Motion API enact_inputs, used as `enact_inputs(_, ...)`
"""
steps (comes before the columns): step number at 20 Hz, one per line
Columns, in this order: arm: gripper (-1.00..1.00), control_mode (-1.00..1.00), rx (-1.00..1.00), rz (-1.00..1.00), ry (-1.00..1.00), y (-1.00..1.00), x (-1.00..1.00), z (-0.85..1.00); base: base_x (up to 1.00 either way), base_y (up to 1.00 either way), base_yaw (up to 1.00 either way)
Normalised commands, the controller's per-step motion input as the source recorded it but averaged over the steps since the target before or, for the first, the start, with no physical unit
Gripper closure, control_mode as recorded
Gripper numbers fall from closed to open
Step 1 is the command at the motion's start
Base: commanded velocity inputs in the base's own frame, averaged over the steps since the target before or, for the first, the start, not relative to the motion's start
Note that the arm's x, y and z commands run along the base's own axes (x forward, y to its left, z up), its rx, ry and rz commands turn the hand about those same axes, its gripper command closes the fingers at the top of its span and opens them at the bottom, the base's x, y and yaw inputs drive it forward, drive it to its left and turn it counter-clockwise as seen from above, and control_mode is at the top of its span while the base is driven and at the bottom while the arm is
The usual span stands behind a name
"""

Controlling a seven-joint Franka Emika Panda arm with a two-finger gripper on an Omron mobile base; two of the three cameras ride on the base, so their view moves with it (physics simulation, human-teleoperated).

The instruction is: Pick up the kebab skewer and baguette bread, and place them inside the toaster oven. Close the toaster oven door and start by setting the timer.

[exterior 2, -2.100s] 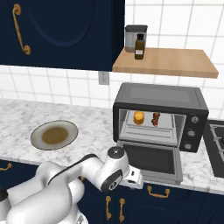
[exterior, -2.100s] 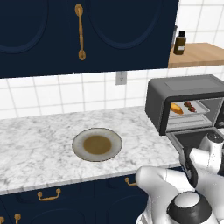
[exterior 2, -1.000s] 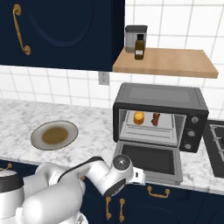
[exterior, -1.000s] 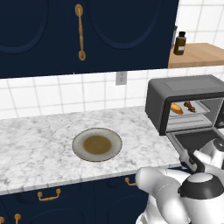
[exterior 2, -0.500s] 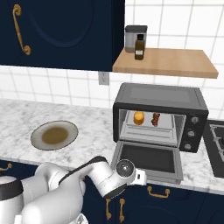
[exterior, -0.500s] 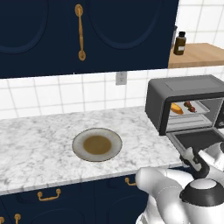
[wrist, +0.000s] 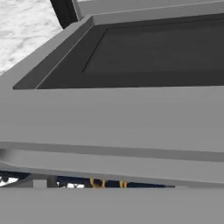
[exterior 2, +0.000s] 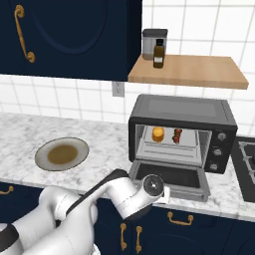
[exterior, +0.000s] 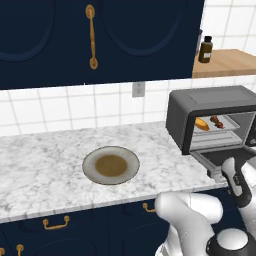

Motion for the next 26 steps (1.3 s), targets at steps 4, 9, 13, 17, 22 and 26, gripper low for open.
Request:
enact_inputs(4, -1.00, -1.00, 0.00, -0.03, -0.13, 0.19, 0.91, 0.59, 0.00, 0.00, 0.00)
enact_inputs(9, -1.00, -1.00, 0.00, -0.03, -0.13, 0.25, 0.98, 0.37, 0.00, 0.00, 0.00)
enact_inputs(13, -1.00, -1.00, 0.00, -0.03, -0.13, 0.25, 1.00, 0.29, 0.00, 0.00, 0.00)
enact_inputs(17, -1.00, -1.00, 0.00, -0.02, -0.10, 0.15, 0.99, 0.23, 0.00, 0.00, 0.00)
enact_inputs(22, -1.00, -1.00, 0.00, -0.01, -0.08, 0.02, 0.65, 0.06, 0.00, 0.00, 0.00)
enact_inputs(26, -1.00, -1.00, 0.00, -0.01, -0.04, 0.00, 0.54, 0.00, 0.00, 0.00, 0.00)
